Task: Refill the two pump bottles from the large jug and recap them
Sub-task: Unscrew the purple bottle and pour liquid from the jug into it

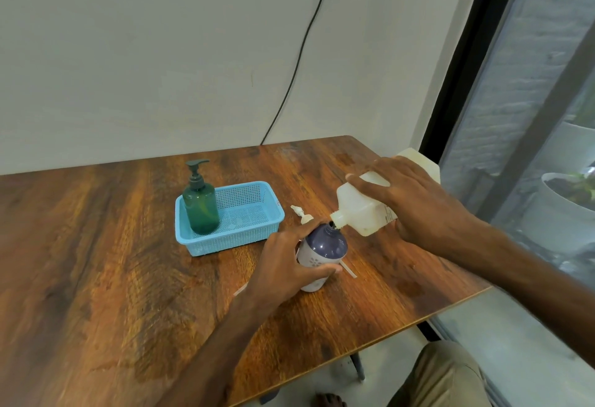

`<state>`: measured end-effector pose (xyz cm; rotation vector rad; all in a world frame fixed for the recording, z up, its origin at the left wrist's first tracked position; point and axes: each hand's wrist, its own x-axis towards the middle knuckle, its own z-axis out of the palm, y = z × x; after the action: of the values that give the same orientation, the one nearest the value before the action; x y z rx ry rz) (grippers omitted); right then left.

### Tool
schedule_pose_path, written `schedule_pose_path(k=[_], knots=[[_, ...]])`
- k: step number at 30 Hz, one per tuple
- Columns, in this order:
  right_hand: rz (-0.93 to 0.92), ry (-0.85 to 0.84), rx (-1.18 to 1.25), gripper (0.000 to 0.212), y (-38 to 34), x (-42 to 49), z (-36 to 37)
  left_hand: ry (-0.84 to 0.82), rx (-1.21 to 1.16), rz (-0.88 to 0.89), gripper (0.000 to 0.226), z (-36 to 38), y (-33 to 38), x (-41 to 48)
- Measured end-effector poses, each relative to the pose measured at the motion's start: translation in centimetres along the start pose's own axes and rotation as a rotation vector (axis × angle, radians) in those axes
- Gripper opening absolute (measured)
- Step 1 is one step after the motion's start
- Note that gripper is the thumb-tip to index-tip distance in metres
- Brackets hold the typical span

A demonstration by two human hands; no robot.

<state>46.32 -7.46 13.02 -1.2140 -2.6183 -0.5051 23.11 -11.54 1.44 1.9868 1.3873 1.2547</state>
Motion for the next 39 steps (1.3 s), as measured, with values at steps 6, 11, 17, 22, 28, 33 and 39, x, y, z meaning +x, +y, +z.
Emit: schedule_pose_path(k=[6,11,17,22,28,33,39], knots=[[0.014,-0.008,-0.004,0.114,-0.6,0.1,-0.3,0.001,-0.031,-0.007,0.080,-0.1,-0.2,-0.1],[0.021,-0.039,0.006,0.111,-1.2,0.4,-1.0,0.013,-0.025,-0.023,0.088,-0.2,-0.6,-0.3],[-0.021,-0.017,-0.038,0.111,-1.7,0.7,-1.3,0.012,-0.025,-0.058,0.088,-0.2,-1.0,-0.5],[-0.040,-0.013,-0.046,0.110,-2.1,1.0,-1.7,0.024,-0.048,-0.064,0.086,-0.4,-0.9,-0.6],[-0.041,-0.043,-0.084,0.109,-2.7,1.5,-2.0,0.024,-0.069,-0.083,0.086,-0.6,-0.7,-0.7],[-0.065,-0.066,-0.135,0.101,-3.2,2.1,-3.2,0.022,-0.073,-0.108,0.090,-0.6,-1.0,-0.8],[-0.105,-0.117,-0.200,0.100,-3.5,2.7,-3.2,0.020,-0.063,-0.126,0.091,-0.6,-1.4,-0.9]])
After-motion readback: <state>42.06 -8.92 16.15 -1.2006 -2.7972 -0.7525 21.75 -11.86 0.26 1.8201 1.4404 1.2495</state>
